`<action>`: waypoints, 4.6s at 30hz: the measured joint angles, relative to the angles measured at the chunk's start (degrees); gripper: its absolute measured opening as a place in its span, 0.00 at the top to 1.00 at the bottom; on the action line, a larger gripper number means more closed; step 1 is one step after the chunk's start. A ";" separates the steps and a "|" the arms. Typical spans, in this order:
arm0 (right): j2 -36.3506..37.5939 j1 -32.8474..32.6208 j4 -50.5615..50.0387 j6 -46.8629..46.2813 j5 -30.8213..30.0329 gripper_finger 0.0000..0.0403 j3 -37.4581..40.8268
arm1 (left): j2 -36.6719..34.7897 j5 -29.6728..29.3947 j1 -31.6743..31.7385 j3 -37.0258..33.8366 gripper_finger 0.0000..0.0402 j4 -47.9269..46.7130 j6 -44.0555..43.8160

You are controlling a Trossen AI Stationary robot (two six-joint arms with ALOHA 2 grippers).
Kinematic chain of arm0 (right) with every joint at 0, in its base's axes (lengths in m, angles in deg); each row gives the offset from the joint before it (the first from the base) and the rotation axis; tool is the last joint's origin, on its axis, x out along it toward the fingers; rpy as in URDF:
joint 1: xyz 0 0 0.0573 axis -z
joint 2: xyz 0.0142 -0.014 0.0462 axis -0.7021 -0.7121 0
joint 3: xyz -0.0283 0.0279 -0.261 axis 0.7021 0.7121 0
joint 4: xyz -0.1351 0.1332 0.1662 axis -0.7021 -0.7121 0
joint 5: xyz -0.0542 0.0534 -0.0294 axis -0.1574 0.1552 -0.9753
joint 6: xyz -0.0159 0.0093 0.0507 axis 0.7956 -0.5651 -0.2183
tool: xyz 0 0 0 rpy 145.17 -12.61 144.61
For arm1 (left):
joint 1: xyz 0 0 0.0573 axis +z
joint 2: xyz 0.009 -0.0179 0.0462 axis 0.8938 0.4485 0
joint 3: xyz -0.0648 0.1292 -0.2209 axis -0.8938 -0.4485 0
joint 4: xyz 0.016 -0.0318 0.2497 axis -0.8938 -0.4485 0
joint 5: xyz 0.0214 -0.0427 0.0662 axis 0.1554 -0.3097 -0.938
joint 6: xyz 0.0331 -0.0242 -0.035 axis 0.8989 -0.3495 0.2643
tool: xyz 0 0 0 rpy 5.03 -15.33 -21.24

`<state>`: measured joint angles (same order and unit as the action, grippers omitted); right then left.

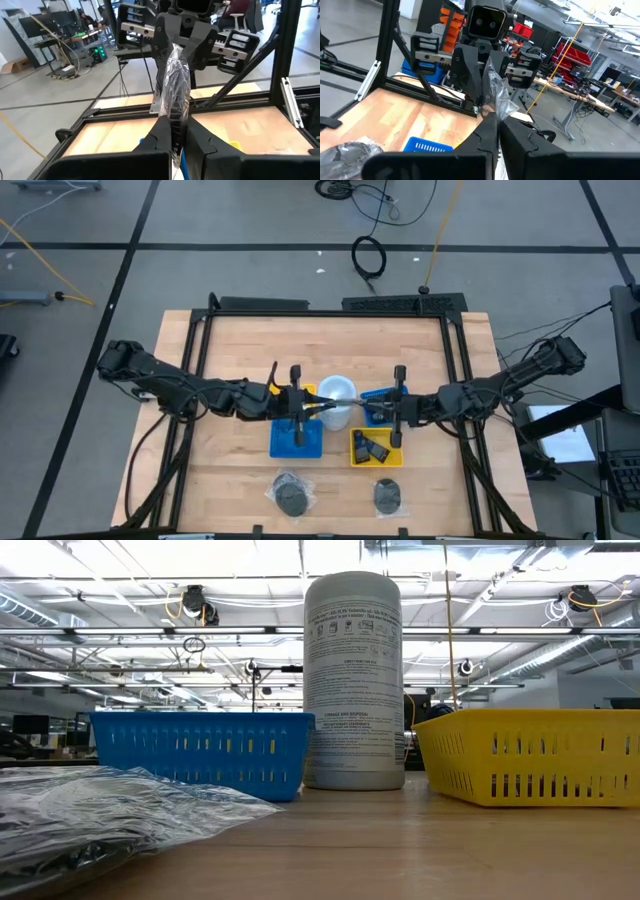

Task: Pick & Place Travel size toiletries
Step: Put the black hairbrush into the bottom blue bin

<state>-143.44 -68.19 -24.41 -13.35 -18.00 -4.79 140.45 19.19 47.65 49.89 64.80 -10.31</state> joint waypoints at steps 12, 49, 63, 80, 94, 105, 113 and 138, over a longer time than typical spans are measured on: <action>-0.07 -0.11 -2.29 0.71 0.04 0.81 0.00 | -3.12 -8.33 -3.42 0.04 0.98 -10.54 -6.78; -0.04 -6.71 -7.43 -21.00 0.31 0.68 7.53 | 5.66 -10.00 -13.10 -0.02 0.98 -42.78 -41.61; -0.04 -10.62 0.51 -23.37 0.27 0.68 12.83 | 8.63 -6.95 -12.33 -0.02 0.94 -40.74 -44.83; -0.04 -12.91 -0.05 -23.33 0.16 0.68 12.83 | 7.29 -6.20 -11.71 -0.02 0.57 -47.95 -45.70; -0.04 -12.90 -0.59 -23.31 0.09 0.68 12.83 | -0.26 -6.47 -13.13 0.00 0.58 -47.53 -50.56; -0.04 -12.90 -0.94 -23.31 0.11 0.68 12.83 | 4.15 2.89 -20.66 0.04 0.58 -39.62 -56.28; -0.04 -12.90 -0.94 -23.31 0.11 0.68 12.83 | 10.53 2.65 -23.72 0.04 0.58 -40.86 -69.02; -0.05 -12.88 -1.07 -24.58 0.11 0.68 12.81 | 18.02 4.96 -24.20 -0.02 0.58 -41.83 -82.97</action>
<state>-143.49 -81.07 -25.49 -37.93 -17.89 8.02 158.47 24.15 23.45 49.87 22.97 -93.28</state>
